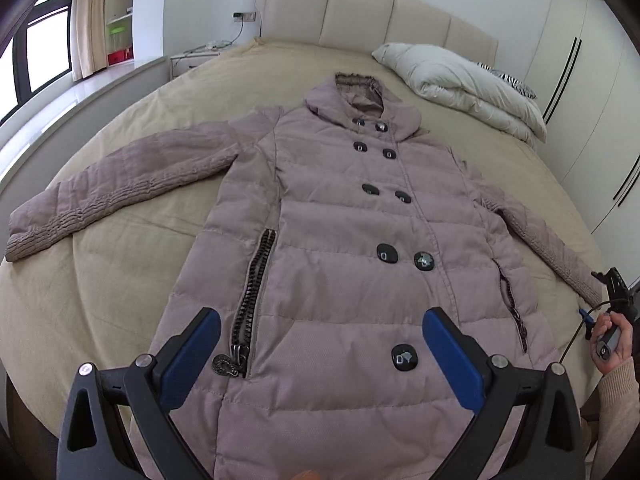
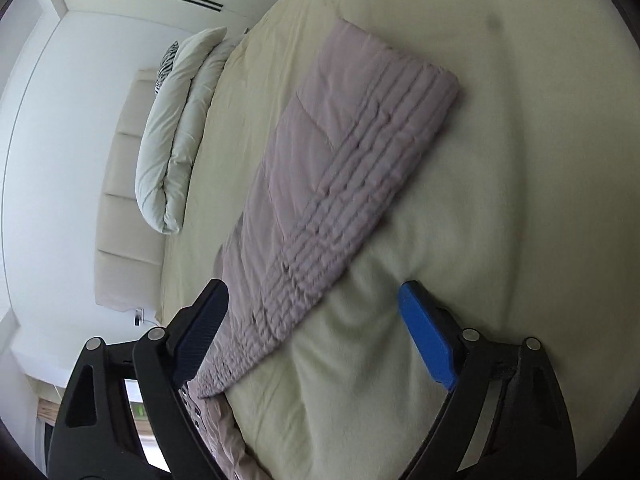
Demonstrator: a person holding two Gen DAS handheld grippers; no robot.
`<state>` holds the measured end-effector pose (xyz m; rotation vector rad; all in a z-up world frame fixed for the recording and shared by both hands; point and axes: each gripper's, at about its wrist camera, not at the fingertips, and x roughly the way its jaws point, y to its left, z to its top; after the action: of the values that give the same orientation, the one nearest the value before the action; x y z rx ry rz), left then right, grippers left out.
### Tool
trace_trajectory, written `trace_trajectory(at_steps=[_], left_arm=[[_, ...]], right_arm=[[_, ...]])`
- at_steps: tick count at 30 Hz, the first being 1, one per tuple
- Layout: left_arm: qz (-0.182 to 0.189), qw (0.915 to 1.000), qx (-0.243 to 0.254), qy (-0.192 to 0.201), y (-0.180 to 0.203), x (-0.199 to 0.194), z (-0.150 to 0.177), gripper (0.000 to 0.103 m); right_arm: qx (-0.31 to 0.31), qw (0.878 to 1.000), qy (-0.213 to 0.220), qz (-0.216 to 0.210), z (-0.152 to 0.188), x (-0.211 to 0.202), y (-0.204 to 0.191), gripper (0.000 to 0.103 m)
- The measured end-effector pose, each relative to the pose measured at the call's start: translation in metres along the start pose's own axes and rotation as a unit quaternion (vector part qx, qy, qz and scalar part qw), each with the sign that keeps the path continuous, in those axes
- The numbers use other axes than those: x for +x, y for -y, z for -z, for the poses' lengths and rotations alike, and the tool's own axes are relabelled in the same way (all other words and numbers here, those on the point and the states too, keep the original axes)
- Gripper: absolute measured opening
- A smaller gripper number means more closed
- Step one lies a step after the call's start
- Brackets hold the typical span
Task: Fold large clothes
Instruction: 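Grasp the coat sleeve cuff with the right tool and fold it across the coat front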
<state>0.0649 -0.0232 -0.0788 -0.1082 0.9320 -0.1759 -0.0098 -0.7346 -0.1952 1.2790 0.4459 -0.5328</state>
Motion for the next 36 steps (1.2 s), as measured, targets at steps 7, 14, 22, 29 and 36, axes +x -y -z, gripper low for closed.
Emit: trace_trajectory(at_steps=[7, 14, 22, 29, 36], left_arm=[[0.011, 0.9998, -0.014, -0.004, -0.001, 0.008, -0.007, 0.102], [0.035, 0.9989, -0.026, -0.019, -0.005, 0.021, -0.012, 0.085], [0.068, 0.9958, -0.062, 0.002, -0.033, 0.011, -0.018, 0.083], [0.069, 0.9923, -0.102, 0.018, -0.077, -0.002, -0.014, 0.083], [0.045, 0.9881, -0.145, 0.021, -0.129, -0.003, -0.004, 0.083]], right_arm=[[-0.011, 0.999, 0.028, 0.022, -0.043, 0.024, 0.007, 0.07], [-0.096, 0.99, 0.05, 0.094, -0.048, 0.034, -0.039, 0.024], [-0.275, 0.958, 0.043, 0.064, 0.028, 0.023, -0.193, 0.02], [-0.435, 0.899, -0.055, -0.024, 0.211, 0.059, -0.326, 0.02], [-0.526, 0.83, -0.183, -0.009, 0.391, 0.125, -0.348, 0.026]])
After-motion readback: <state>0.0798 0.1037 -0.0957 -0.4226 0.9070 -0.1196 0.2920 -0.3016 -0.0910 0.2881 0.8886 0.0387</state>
